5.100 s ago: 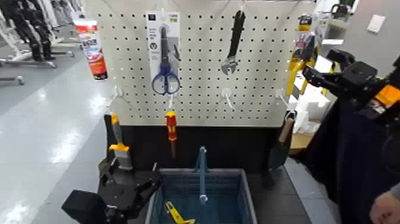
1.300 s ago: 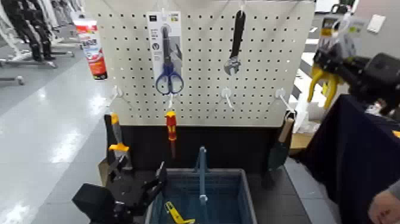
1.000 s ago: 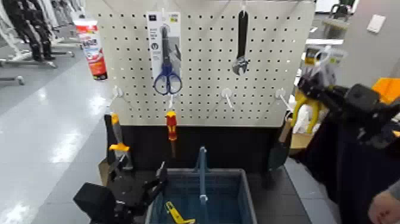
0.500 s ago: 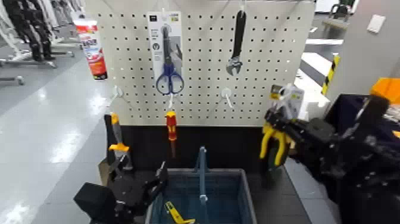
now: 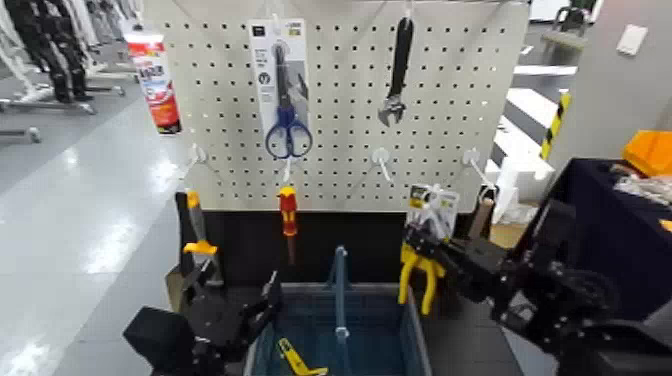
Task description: Put the yellow pliers into the crate.
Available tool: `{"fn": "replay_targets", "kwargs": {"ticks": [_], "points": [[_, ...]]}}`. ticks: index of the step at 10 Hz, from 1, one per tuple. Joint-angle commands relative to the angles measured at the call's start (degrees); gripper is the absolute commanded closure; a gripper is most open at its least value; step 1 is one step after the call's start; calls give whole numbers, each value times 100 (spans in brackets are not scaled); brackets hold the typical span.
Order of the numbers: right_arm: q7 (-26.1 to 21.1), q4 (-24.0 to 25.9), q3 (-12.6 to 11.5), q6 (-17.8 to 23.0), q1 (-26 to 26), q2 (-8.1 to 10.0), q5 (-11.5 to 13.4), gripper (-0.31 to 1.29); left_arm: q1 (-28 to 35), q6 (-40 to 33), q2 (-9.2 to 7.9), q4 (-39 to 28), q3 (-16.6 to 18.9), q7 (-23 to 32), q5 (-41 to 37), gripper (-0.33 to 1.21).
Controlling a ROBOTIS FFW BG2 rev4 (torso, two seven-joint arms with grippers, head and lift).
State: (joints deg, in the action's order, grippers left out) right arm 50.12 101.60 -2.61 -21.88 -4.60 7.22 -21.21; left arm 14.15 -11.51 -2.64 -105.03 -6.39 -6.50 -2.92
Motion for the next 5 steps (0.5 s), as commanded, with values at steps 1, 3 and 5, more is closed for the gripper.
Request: {"fn": "replay_targets", "kwargs": {"ticks": [1, 3, 5], "points": [[59, -492, 191, 272, -50, -1, -6, 116, 9, -27, 0, 0, 6, 0, -7, 17], [121, -800, 305, 439, -120, -19, -6, 116, 9, -35, 18, -9, 6, 17, -7, 17], [156, -1072, 428, 562, -173, -19, -14, 116, 9, -35, 44, -9, -3, 17, -7, 17]]}}
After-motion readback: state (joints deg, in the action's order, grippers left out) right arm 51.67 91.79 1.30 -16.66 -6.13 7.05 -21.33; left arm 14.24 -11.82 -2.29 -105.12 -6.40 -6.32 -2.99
